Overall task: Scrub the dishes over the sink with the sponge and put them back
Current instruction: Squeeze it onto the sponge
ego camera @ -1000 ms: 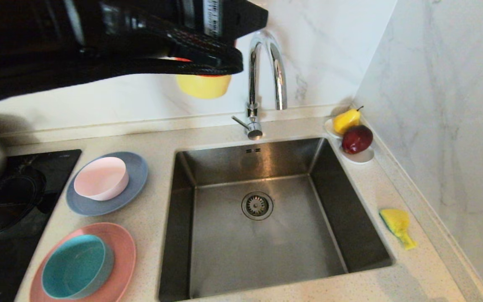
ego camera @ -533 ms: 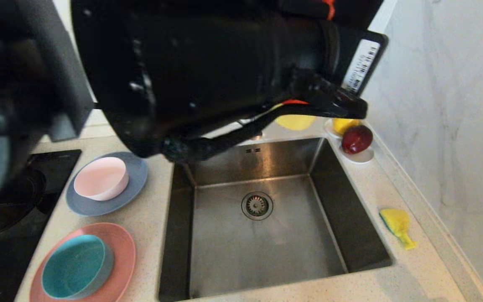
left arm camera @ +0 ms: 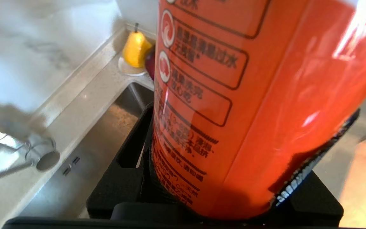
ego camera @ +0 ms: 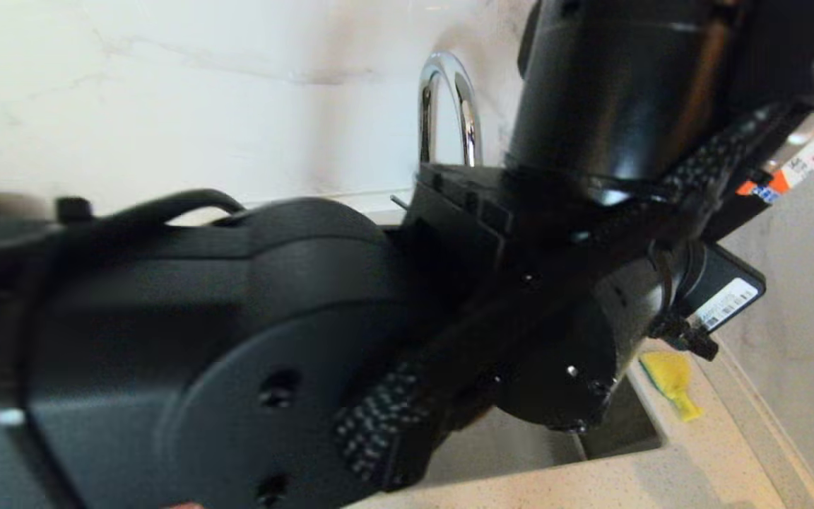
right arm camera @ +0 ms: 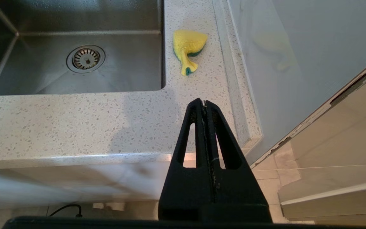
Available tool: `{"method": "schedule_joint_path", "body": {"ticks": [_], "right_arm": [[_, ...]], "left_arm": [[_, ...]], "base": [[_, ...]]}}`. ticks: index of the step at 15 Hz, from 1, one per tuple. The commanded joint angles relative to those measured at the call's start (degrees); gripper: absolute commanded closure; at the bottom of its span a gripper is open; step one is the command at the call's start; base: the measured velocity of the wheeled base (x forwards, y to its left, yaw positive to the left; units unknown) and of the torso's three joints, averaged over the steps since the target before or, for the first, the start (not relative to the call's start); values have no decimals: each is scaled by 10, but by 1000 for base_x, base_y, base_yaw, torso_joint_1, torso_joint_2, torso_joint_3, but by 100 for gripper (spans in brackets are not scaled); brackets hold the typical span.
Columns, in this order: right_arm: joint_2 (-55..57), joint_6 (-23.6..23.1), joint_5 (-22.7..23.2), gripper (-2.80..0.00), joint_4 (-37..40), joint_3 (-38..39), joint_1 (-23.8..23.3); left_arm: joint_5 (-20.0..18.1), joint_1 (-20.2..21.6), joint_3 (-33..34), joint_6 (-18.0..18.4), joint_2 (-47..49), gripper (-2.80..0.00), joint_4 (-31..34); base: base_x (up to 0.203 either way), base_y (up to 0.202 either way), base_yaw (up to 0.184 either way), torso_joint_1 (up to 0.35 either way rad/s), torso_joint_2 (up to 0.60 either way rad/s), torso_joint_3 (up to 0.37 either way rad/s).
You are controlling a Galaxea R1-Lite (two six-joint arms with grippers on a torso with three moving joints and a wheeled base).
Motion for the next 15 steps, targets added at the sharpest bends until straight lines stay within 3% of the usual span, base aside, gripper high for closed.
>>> {"method": "schedule_joint_path", "body": {"ticks": [1,7,11,15], "right_arm": [[0,0,0,0,0,0,0],[0,0,0,0,0,0,0],[0,0,0,0,0,0,0],[0,0,0,0,0,0,0]], "left_arm": [[3,0,-10,8,53,0,-19],[5,0,-8,16,122,0,-23],[6,0,-3,64,147,0,1],[18,6,11,88,160,0,49]], "base": [[0,0,0,0,0,0],[0,0,0,0,0,0],[0,0,0,0,0,0],[0,0,0,0,0,0]]}}
